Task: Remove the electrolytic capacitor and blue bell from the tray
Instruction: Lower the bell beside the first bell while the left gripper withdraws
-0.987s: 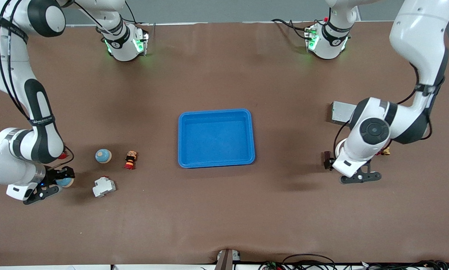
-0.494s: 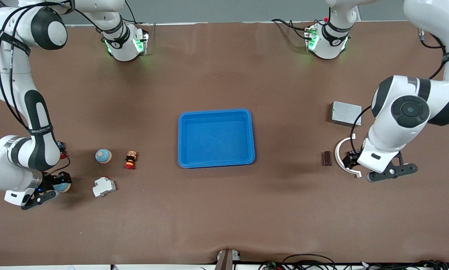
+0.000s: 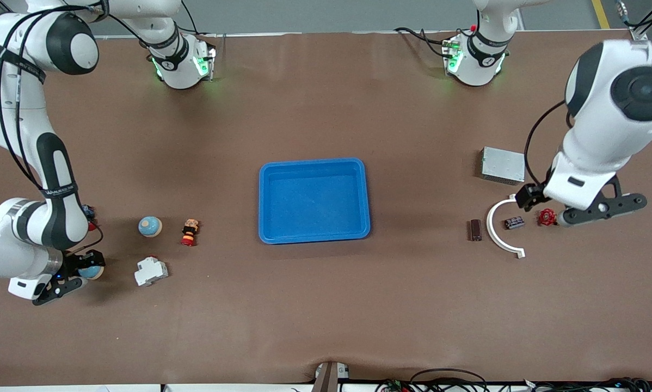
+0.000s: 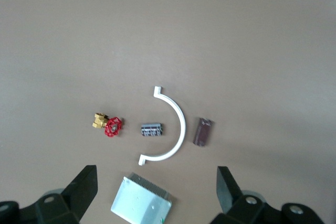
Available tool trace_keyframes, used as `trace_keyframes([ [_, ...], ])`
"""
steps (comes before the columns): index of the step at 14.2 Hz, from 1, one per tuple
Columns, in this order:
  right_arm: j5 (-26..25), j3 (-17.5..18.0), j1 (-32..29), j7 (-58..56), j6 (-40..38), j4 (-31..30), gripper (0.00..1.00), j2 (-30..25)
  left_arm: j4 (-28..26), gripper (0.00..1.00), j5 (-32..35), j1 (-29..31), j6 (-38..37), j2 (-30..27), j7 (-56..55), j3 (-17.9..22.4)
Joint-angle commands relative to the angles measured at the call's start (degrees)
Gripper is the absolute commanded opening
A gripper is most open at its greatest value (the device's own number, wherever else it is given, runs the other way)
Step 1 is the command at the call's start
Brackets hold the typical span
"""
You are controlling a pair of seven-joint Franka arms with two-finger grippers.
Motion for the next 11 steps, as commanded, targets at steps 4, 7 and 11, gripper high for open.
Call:
trace_keyframes([
  [4,2.27,1.60,-1.91,0.99,-1.17,2.95,1.00,1.97,0.45,1.00,-7.46,0.44,-5.73,-7.67,9.73,0.75],
  [7,2.18,1.86,-0.77,5.47,-8.88,5.22,1.00,-0.05,-0.08,1.00,-8.60,-0.69,-7.92,-11.27,10.96,2.32],
  [11,2.27,2.04,1.96,13.45,-23.30,10.95,1.00,-2.58,-0.61,1.00,-10.79,-7.18,-11.88,-14.52,16.50,10.65],
])
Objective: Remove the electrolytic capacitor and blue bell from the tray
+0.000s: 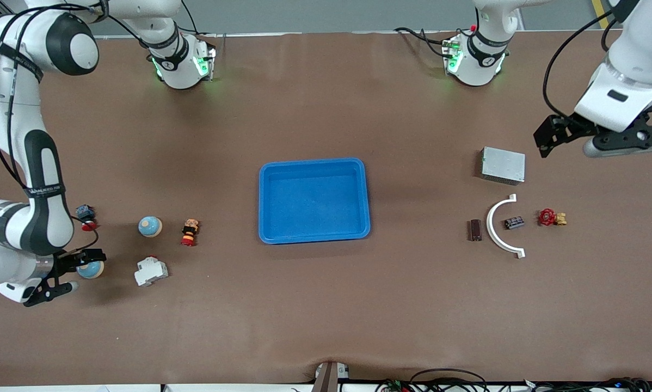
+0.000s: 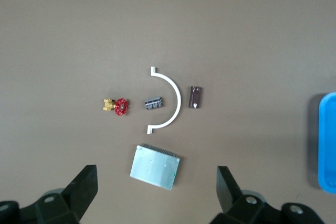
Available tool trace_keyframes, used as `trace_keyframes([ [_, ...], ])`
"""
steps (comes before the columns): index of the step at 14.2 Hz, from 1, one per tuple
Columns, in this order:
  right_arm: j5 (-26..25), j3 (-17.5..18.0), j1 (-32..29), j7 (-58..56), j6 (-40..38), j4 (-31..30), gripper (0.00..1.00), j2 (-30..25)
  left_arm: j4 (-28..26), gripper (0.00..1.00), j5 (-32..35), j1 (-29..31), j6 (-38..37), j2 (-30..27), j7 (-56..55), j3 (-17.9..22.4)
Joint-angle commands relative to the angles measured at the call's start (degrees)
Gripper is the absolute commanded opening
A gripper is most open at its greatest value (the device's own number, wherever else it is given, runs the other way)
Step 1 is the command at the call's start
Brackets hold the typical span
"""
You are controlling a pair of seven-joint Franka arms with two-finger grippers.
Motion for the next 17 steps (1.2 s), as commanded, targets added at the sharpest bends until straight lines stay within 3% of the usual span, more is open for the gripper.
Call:
trace_keyframes([
  [1,0.90,0.55,1.28,8.69,-6.03,1.22,1.00,-3.57,-0.85,1.00,-3.29,-5.32,-2.75,-2.74,2.65,7.55],
  [3,0.99,1.34,2.24,14.24,-9.80,1.22,1.00,-6.82,-0.24,1.00,-3.47,-8.93,-4.69,-3.01,2.91,11.34],
  [8,1.25,1.35,5.05,29.19,-8.17,-6.07,1.00,-20.35,2.31,1.00,-4.09,-8.68,-7.33,-2.92,5.02,11.89],
  [13,1.25,1.43,5.67,29.21,-5.52,-8.35,1.00,-22.74,2.49,1.00,-4.09,-8.77,-9.00,-3.01,4.94,11.27],
  [17,1.69,1.44,10.06,37.18,-5.34,-12.75,1.00,-26.87,2.84,1.00,-4.09,-8.68,-10.06,-3.36,5.02,11.36],
])
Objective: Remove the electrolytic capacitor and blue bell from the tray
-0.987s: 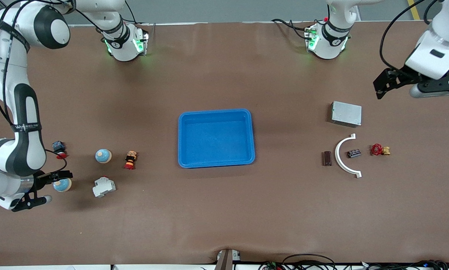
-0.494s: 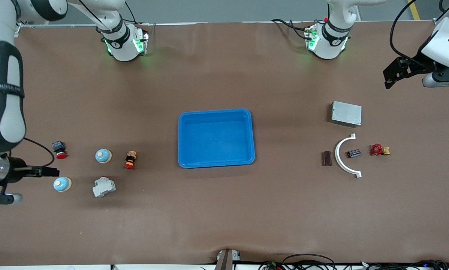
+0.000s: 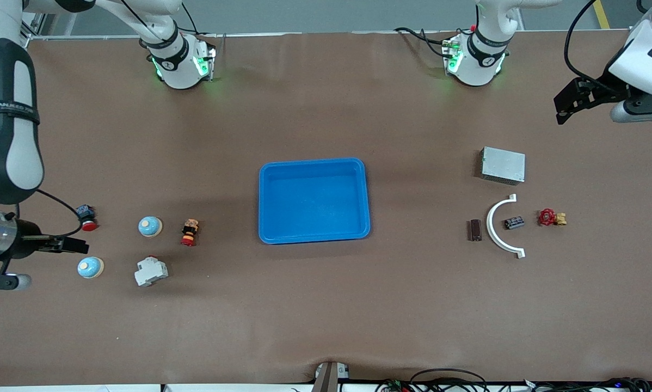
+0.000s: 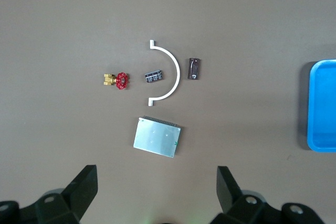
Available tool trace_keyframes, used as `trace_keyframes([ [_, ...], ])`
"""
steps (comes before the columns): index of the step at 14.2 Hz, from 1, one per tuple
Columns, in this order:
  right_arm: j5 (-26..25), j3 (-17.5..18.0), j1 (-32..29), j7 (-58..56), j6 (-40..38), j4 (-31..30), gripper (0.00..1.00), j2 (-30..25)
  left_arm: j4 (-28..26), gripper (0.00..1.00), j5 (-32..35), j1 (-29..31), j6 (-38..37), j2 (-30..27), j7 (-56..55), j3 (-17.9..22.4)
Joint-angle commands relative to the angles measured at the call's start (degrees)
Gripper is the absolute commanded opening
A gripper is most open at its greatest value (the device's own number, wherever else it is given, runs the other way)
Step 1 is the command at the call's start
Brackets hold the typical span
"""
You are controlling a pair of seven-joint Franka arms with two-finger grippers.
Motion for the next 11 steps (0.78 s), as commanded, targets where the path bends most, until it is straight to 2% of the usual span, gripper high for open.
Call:
trace_keyframes([
  [1,1.18,-0.06,3.75,7.51,0.70,-6.15,1.00,-5.81,0.61,1.00,-1.17,-0.06,-1.67,-0.80,1.24,0.33],
  [3,5.82,-0.14,5.26,11.74,0.52,-6.87,1.00,-6.87,0.61,1.00,-1.08,-0.06,-1.76,-0.80,1.24,0.24],
  [6,6.02,-0.23,6.84,12.46,0.00,-6.87,1.00,-8.10,0.61,1.00,-1.08,-0.32,-2.11,-1.06,1.24,0.16],
  [8,3.84,-0.23,7.11,10.54,-2.02,-6.26,1.00,-9.68,0.70,1.00,-1.00,-0.50,-2.03,-1.06,1.16,0.16],
  [10,-1.52,-0.14,7.90,6.06,-4.39,-5.90,1.00,-12.22,0.70,1.00,-1.17,-0.06,-3.51,-0.97,1.33,-0.37],
  [11,-1.80,-0.23,7.64,4.74,-5.10,-5.47,1.00,-12.93,0.70,1.00,-1.34,0.11,-4.30,-0.97,2.46,-0.11],
])
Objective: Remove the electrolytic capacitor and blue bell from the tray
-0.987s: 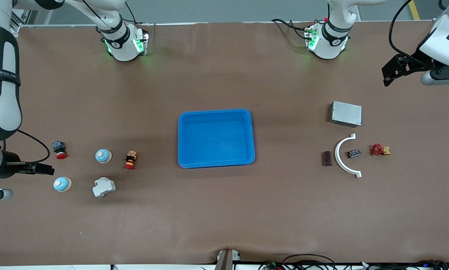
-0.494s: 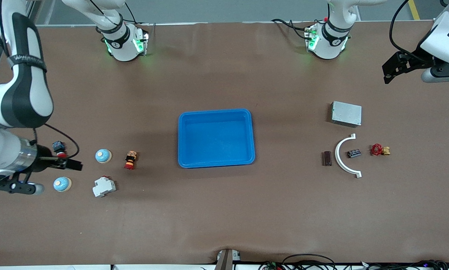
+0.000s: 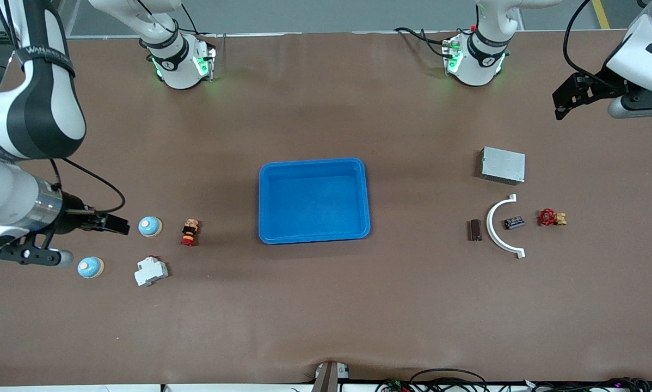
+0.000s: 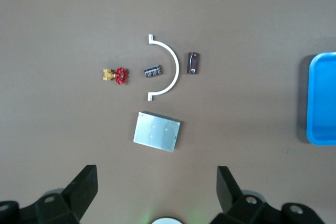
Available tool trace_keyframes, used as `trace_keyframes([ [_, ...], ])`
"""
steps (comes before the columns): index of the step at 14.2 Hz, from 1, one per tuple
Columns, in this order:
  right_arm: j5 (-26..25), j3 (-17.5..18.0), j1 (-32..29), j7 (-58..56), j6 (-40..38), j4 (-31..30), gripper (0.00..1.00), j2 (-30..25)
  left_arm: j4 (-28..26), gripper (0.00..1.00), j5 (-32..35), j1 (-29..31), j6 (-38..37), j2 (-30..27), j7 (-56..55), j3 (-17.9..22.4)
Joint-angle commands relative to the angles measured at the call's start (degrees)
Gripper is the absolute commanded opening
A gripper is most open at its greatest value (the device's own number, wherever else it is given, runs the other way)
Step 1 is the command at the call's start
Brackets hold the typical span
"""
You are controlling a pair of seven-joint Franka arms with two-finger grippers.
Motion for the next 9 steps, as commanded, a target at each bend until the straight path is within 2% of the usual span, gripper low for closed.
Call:
trace_keyframes([
  [1,-2.01,-0.81,0.35,-4.52,-2.63,-0.94,1.00,-4.84,0.48,1.00,-1.43,0.57,-2.15,-0.65,4.65,0.47],
  [5,-2.10,-0.99,-0.53,-5.16,-7.03,-1.29,1.00,-8.36,1.54,1.00,-1.52,1.54,-2.15,-0.39,5.56,1.00],
  [9,-2.01,-0.90,-5.18,-11.38,-8.70,-1.38,1.00,-10.65,1.45,1.00,-3.01,1.63,-2.24,-0.47,5.37,1.44],
])
